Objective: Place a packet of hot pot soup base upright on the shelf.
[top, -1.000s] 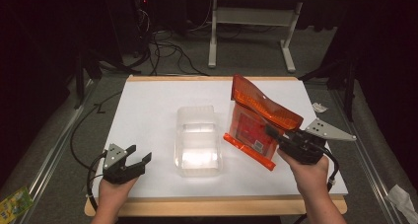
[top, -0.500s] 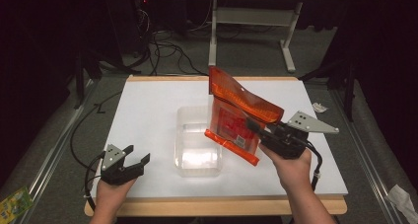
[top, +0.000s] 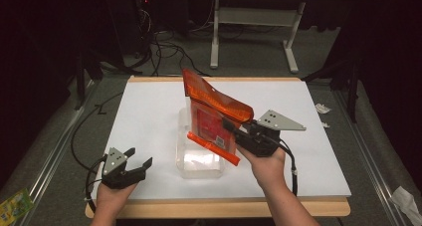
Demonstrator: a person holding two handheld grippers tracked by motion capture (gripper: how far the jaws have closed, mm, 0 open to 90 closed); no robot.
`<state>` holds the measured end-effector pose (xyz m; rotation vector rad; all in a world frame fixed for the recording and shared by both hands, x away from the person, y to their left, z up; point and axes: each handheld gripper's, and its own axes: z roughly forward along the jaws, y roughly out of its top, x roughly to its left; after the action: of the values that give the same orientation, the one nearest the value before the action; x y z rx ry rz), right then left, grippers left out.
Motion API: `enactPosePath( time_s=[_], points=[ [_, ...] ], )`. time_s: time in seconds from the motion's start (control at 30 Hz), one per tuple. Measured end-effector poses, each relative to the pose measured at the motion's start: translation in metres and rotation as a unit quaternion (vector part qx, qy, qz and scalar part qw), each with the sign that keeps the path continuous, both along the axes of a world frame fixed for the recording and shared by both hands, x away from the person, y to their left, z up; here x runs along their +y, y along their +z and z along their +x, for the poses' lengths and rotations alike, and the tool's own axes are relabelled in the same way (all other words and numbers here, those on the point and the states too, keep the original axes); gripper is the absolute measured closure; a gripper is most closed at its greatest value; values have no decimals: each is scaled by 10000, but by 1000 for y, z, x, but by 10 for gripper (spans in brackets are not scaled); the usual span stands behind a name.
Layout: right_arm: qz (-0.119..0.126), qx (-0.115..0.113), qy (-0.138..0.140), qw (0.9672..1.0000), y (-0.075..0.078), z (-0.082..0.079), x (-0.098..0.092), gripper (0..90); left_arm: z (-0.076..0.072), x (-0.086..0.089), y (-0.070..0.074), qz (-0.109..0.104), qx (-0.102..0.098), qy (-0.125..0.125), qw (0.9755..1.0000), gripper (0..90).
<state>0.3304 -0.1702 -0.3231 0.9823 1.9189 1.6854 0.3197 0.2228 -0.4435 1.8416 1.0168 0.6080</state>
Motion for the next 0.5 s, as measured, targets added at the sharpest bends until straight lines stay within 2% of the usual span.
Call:
enactPosePath(
  time_s=[0.17,0.23,0.37,0.5],
  points=[
    [-32,70,-85,9999,-8,4,14,727,0,0,0,-5,3,4,10000,287],
    [-72,61,-80,9999,-11,5,18,726,0,0,0,43,0,49,10000,286],
    [-137,36,-168,9998,-14,6,26,727,1,2,0,-35,5,92,10000,286],
    [-168,48,-208,9996,-16,7,31,727,2,4,1,-7,3,102,9999,286]
  ],
)
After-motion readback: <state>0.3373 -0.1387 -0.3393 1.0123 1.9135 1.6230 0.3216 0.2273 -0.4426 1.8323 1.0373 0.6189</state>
